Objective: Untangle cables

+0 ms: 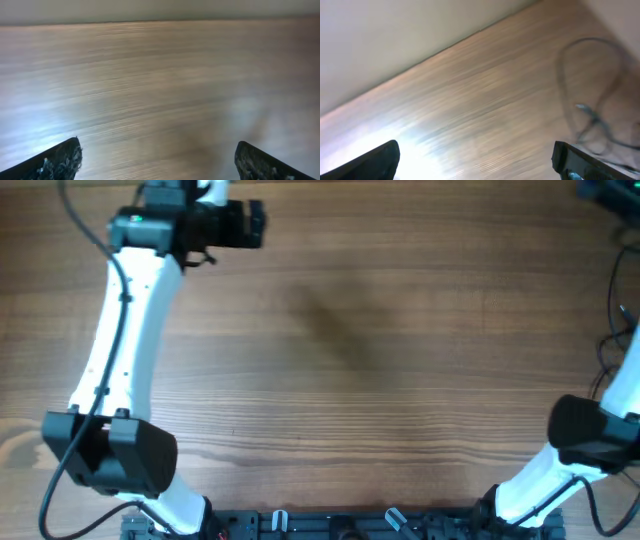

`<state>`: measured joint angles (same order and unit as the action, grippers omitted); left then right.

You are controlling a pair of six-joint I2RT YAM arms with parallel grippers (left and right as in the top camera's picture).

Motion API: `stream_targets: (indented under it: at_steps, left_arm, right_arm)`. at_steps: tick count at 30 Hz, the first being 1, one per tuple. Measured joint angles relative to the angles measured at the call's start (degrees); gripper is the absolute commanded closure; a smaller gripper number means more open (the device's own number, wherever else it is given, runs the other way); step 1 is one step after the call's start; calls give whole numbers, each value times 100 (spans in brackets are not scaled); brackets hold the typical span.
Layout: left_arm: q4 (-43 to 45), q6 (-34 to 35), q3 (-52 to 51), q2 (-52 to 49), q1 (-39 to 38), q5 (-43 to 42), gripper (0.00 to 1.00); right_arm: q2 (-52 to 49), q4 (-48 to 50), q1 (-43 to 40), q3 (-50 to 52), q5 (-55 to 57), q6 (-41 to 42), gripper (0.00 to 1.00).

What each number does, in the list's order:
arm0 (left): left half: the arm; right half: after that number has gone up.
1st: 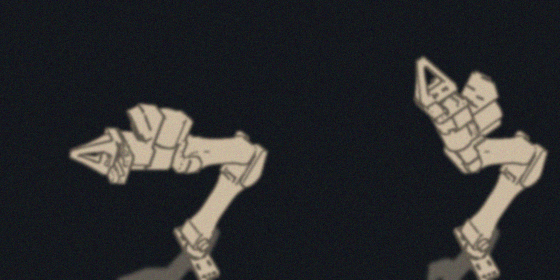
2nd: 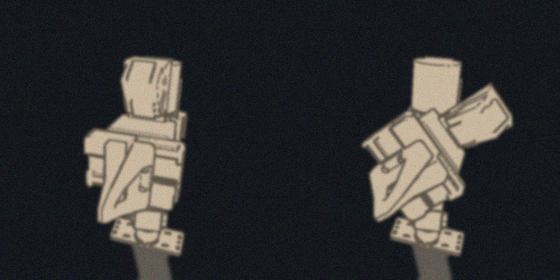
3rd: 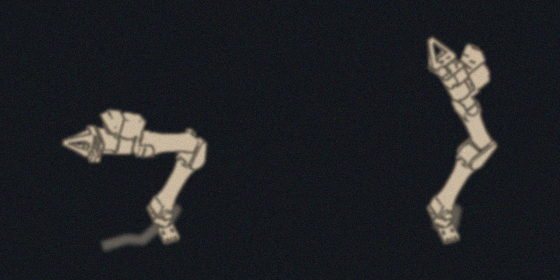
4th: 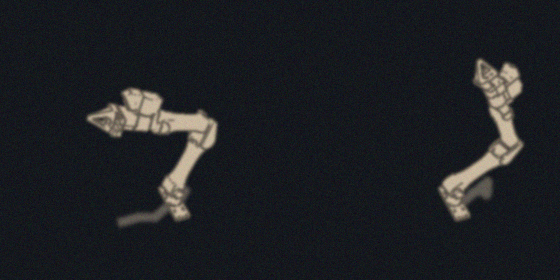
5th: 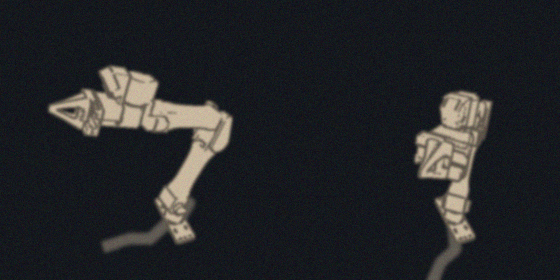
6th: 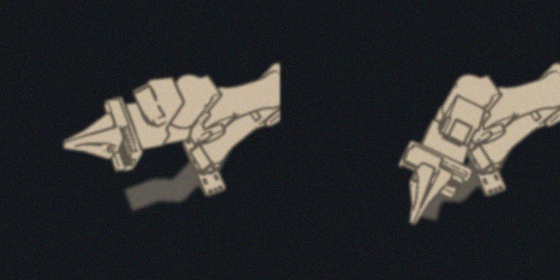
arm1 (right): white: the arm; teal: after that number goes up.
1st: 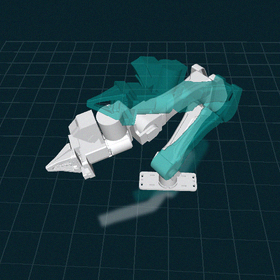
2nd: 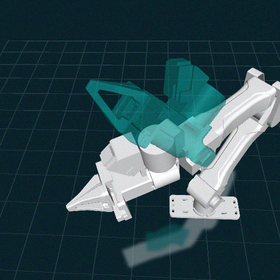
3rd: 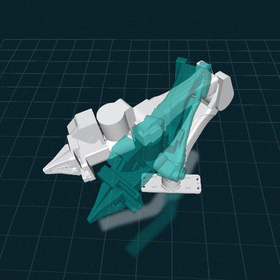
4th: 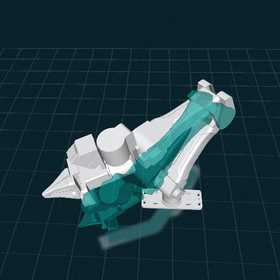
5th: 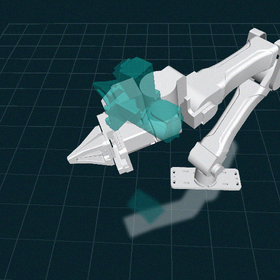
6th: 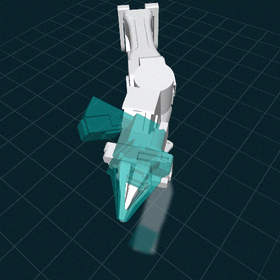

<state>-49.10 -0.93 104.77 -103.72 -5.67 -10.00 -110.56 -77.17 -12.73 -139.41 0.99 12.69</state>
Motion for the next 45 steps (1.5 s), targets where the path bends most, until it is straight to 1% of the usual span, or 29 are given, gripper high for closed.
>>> stream_targets:
  at_steps: [3,7,10,13,18,21,24,28,30,36,45]
  left_arm:
    - [-4,133,0,0,341,87,0]
    - [-7,195,0,0,420,269,0]
    - [-15,173,0,0,374,407,0]
    - [-15,168,0,0,219,531,0]
    - [90,105,-4,0,-109,890,0]
    - [525,101,-212,11,-251,1091,0]
    - [1082,109,-772,15,-284,1185,0]
    - [1617,109,-1445,15,-284,1217,0]
    - [1709,109,-1696,15,-284,1231,0]
    - [1746,107,-1805,13,-284,1233,0]
    - [1766,109,-1805,13,-284,1233,0]
  right_arm:
    - [-2,2,776,22,-42,-245,0]
    - [-13,2,1620,24,-61,-413,0]
    - [-52,61,2020,164,68,-446,0]
    - [-98,402,2249,643,411,-439,0]
    - [-214,1167,2435,1685,776,-326,0]
    - [-214,1753,2448,2380,850,-195,0]
    - [-225,2052,2448,2846,872,-157,0]
    - [-247,2124,2448,2962,872,-142,0]
    - [-247,2111,2448,2962,872,-144,0]
    - [-247,1958,2448,2962,872,-164,0]
    - [-247,2111,2448,2964,870,-164,0]
